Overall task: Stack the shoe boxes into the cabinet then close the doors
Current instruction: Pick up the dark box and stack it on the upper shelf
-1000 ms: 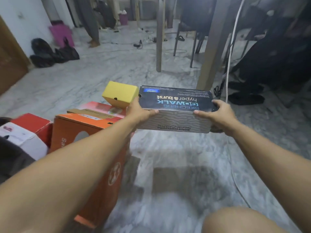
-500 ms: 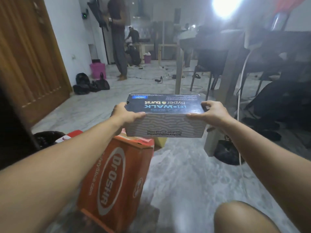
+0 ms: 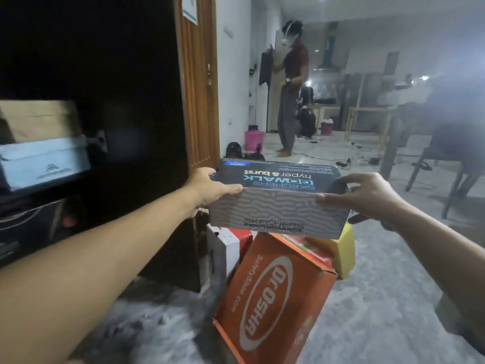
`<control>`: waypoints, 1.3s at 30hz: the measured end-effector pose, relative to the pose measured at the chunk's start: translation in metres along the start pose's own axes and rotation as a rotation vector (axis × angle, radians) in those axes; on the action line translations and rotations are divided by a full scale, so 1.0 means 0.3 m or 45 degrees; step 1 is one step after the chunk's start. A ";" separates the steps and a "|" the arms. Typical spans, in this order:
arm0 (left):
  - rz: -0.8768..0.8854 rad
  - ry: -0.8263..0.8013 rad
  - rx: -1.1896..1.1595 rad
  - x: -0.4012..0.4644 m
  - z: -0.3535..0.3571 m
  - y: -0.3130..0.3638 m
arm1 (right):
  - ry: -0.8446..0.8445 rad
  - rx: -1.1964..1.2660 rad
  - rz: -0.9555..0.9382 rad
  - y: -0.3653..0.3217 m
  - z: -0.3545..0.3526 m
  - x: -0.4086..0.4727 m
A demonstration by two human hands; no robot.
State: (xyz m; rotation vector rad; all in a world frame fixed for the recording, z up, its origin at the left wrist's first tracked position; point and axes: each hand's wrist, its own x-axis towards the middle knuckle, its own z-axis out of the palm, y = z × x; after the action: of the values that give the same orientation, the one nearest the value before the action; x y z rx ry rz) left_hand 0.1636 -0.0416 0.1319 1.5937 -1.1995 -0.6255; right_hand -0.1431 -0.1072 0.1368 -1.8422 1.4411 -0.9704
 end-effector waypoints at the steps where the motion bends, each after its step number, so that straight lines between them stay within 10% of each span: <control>1: -0.007 0.034 0.016 -0.020 -0.049 -0.003 | -0.027 0.008 -0.024 -0.031 0.031 0.000; 17: -0.106 0.586 0.245 -0.167 -0.870 0.013 | -0.395 0.128 -0.484 -0.638 0.540 -0.012; 27: -0.061 1.220 -0.035 -0.002 -1.260 0.113 | -0.192 0.312 -0.646 -1.138 0.776 0.049; 39: 0.159 1.163 -0.276 0.145 -1.339 0.203 | -0.108 0.381 -0.744 -1.347 0.704 0.124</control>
State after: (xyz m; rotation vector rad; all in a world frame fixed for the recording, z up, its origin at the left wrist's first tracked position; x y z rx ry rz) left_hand 0.4929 0.0808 0.3403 1.3525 -0.5109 0.0833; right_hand 0.2541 -0.0461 0.3555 -2.0755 0.6580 -1.2792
